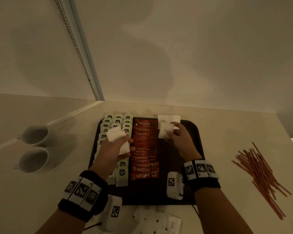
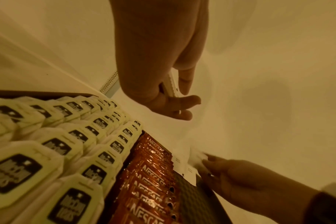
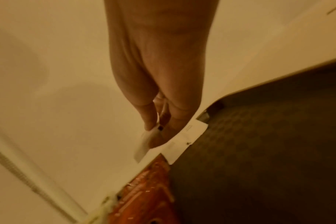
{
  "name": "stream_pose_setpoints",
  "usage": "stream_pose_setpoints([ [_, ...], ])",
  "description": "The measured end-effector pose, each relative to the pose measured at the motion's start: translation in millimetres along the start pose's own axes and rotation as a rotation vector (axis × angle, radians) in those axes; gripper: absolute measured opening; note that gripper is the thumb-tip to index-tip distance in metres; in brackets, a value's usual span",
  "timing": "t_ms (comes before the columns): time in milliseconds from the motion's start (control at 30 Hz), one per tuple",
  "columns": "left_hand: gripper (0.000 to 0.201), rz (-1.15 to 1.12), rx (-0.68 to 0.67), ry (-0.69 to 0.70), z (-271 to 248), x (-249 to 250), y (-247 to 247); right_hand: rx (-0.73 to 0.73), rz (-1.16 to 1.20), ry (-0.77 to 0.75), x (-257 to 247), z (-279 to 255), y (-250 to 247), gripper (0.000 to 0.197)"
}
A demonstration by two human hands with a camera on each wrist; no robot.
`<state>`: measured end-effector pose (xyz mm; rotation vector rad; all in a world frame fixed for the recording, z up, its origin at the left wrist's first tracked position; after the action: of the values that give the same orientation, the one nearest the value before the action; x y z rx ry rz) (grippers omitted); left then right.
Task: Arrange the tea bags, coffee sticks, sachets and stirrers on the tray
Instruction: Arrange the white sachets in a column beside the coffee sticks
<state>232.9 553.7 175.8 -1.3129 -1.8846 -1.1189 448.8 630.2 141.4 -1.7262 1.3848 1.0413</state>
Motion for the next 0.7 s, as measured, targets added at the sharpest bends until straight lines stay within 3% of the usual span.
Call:
stream_pose_setpoints([
  [100,0.011,-0.003,0.010,-0.006,-0.5,2.5,-3.9,0.207,-0.215,0.036,14.4,28.7,-15.4,0.032],
  [167,0.011,-0.005,0.005,-0.004,-0.7,3.8,-5.9,0.259,-0.283,0.041,20.4,41.2,-18.9,0.029],
  [300,0.009,-0.034,-0.003,0.007,-1.0,6.3,-9.6,0.270,-0.320,0.007,19.0,55.8,-15.6,0.029],
  [567,0.036,-0.253,-0.081,-0.044,-1.1,8.7,-16.5,0.283,-0.480,-0.042,17.2,65.3,-8.6,0.035],
  [700,0.037,-0.287,-0.098,-0.031,-3.2,10.0,-16.2,0.307,-0.546,-0.046,17.7,68.5,-6.1,0.034],
])
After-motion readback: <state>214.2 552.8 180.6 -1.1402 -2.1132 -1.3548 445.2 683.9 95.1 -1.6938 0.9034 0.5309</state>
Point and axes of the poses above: each hand's wrist, its own z-axis towards the middle knuckle, its own y-axis out of the palm, x = y × z, the point moved 1 cm from there along z, towards the middle knuckle, and after that the axes turned 12 degrees about -x, right-handed, at the moved point
